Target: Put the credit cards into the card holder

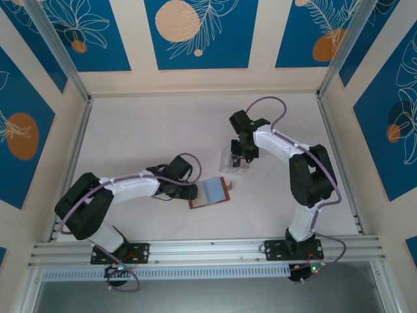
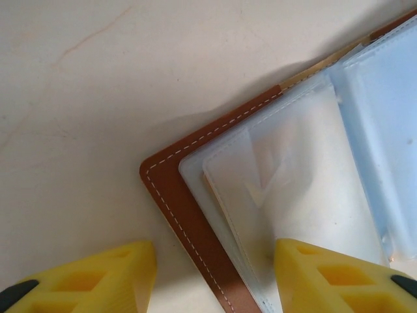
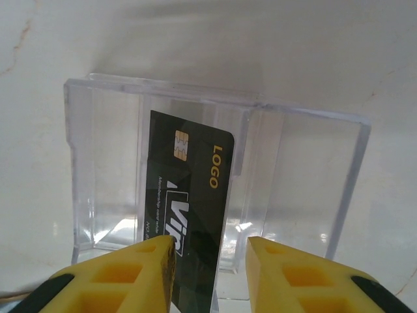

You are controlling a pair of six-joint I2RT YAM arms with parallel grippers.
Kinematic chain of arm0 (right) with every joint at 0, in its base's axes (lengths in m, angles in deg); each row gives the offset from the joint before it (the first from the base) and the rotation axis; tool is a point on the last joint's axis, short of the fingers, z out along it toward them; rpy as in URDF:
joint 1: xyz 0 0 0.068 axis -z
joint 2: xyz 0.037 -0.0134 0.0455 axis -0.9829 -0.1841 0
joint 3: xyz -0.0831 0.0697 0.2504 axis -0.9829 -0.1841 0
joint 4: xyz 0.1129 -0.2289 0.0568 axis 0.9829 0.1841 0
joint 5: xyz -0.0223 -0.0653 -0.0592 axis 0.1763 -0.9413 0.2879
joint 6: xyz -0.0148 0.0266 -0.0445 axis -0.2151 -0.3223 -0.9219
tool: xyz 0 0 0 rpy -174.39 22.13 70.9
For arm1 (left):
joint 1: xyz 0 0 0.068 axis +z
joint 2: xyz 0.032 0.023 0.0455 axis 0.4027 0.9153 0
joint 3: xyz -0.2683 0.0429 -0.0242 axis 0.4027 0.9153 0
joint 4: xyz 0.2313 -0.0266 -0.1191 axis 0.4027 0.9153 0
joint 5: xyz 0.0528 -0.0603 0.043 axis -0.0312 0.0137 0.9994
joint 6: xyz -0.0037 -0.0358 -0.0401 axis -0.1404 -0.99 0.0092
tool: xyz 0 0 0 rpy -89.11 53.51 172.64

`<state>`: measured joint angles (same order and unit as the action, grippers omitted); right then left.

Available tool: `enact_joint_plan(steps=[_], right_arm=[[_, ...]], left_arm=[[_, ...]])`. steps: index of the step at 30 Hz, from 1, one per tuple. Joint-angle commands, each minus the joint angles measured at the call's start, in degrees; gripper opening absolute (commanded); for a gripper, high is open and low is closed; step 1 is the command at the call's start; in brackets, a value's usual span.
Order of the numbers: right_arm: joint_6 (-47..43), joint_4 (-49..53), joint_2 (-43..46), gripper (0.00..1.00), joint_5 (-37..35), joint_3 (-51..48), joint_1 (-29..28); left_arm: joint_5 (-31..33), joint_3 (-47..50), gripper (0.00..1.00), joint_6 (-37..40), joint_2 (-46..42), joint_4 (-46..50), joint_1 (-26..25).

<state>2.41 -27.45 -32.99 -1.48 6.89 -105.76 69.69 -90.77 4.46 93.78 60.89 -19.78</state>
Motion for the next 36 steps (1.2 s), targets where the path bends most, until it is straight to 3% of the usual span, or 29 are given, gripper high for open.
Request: enact_joint_plan(steps=[1, 9, 36], right_arm=[[-0.81, 0.78, -1.73, 0.33, 0.00, 2.27, 0.44], [-1.22, 0.52, -2.00, 0.19, 1.34, 3.61, 0.22], [-2.28, 0.33, -2.66, 0.17, 3.30, 5.84, -1.06]], left_arm=[[1.20, 2.58, 0.51, 0.42, 0.44, 0.45, -0.51], [1.10, 3.68, 0.49, -0.13, 0.48, -0.65, -0.55], [0.21, 5.24, 0.48, -0.81, 1.03, -2.60, -0.55]])
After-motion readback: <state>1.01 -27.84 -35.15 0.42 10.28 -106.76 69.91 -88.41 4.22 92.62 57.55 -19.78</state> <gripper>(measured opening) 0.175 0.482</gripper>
